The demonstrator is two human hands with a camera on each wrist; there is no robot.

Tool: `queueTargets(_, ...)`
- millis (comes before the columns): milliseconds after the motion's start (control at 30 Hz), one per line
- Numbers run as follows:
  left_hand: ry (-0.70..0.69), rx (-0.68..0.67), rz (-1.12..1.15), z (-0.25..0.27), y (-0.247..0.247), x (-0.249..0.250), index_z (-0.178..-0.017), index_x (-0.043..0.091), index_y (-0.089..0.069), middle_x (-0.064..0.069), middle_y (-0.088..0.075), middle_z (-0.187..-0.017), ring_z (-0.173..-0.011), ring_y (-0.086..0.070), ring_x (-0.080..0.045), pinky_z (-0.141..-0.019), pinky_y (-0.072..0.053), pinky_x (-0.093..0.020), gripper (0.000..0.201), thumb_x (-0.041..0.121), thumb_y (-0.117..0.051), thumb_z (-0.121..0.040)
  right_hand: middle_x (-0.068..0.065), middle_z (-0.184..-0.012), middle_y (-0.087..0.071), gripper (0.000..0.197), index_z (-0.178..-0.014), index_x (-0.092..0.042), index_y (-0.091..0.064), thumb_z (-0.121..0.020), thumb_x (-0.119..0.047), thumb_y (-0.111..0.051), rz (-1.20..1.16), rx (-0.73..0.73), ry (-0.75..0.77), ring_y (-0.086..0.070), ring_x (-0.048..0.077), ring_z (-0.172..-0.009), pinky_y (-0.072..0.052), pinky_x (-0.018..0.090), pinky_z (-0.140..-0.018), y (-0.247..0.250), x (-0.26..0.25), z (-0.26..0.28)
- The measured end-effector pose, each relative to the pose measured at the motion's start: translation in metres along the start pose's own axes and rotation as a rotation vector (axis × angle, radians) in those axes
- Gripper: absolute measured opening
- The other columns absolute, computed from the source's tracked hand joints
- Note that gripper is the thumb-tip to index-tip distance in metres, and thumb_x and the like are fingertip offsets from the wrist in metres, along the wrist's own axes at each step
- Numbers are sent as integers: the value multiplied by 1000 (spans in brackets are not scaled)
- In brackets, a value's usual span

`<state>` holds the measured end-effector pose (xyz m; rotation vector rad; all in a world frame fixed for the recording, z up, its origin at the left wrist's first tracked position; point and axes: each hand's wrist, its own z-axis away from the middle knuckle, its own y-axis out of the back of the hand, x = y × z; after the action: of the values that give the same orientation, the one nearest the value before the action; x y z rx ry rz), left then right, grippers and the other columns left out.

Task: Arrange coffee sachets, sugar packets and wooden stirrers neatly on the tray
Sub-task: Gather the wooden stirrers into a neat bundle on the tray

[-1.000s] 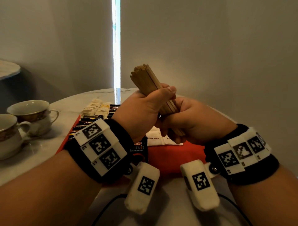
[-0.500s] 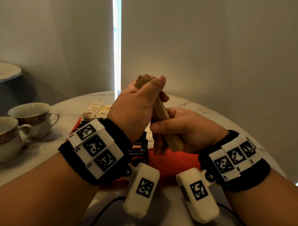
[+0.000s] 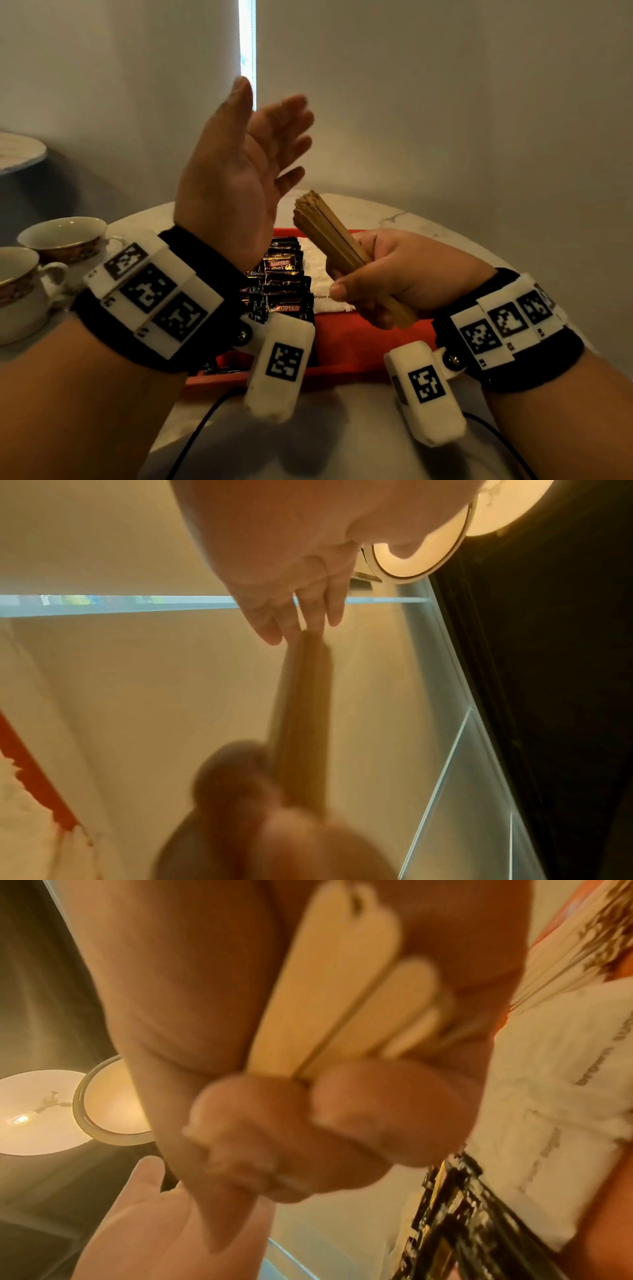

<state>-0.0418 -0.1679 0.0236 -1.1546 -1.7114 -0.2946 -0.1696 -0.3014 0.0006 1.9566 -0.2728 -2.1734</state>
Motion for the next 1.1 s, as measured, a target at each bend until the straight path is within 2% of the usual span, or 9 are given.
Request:
queueTargets(167,120,-244,-219,8,-18,-20,-119,13,-70,-5,-73,-121,-117,-66,-10,-107,-44,-30,72,63,-30,-85,11,-57,-52,14,-83,-5,-55,-82,-5,-70,19,-16,-50,-51,21,-41,-44,27,-47,-7,0,0)
queueTargets(333,89,-223,-141,5,-11,-5,-115,8,-70,-8,-73,-120,-113,-67,-9,-91,-51,-19,74,58,-25,-85,9,-56,-49,20,-74,-11,-55,-84,-2,-69,-44,-39,-17,-48,19,-38,-41,23,-44,-9,-1,0)
queueTargets(433,81,-261,-204,6,-10,-8,-119,15,-67,-4,-72,-122,-116,-65,-6,-95,-46,-28,71,57,-18,-91,5,-53,-51,30,-64,-21,-59,-85,-1,-68,-21,-60,-16,-49,18,-38,-41,22,-43,-8,-1,1)
queueTargets(567,129,-306,-317,8,-13,-12,-118,23,-69,4,-72,-123,-119,-64,-13,-102,-43,-35,63,59,-31,-84,7,-52,-49,22,-71,-15,-57,-85,0,-65,-59,-40,17,-48,19,-38,-41,24,-44,-11,-4,2)
queueTargets(700,86,-185,-73,3,-4,-7,-124,20,-62,-3,-71,-122,-113,-68,-20,-82,-52,-36,72,60,-74,-65,4,-51,-48,24,-68,-17,-57,-85,-2,-64,-222,-90,107,-46,15,-35,-41,21,-42,-11,-6,0)
queueTargets(767,113,-272,-177,6,-4,-12,-117,20,-65,-1,-73,-112,-106,-69,-17,-76,-56,-32,78,55,-88,-51,2,-52,-48,17,-73,-13,-59,-82,-1,-66,-264,-91,131,-46,14,-35,-41,20,-41,-11,-6,1)
queueTargets(900,101,-370,-402,16,-14,-22,-95,23,-75,-6,-75,-107,-102,-72,-22,-86,-59,-47,17,35,-70,-84,8,-54,-51,18,-93,-8,-66,-76,-2,-68,-205,20,176,-48,18,-37,-43,23,-42,-11,-4,1)
queueTargets(967,64,-321,-377,16,-15,-21,-83,25,-73,-7,-75,-110,-100,-72,-23,-82,-59,-47,13,32,-66,-92,7,-59,-57,14,-79,-19,-73,-68,-12,-75,-135,62,175,-53,21,-45,-45,27,-44,-7,-4,-1)
queueTargets(1100,-16,-192,-282,10,-9,-14,-88,12,-59,-3,-76,-106,-106,-70,-14,-93,-55,-40,15,24,-57,-97,5,-68,-55,18,-72,-30,-69,-62,-26,-83,14,166,142,-49,20,-53,-41,33,-51,0,-5,1)
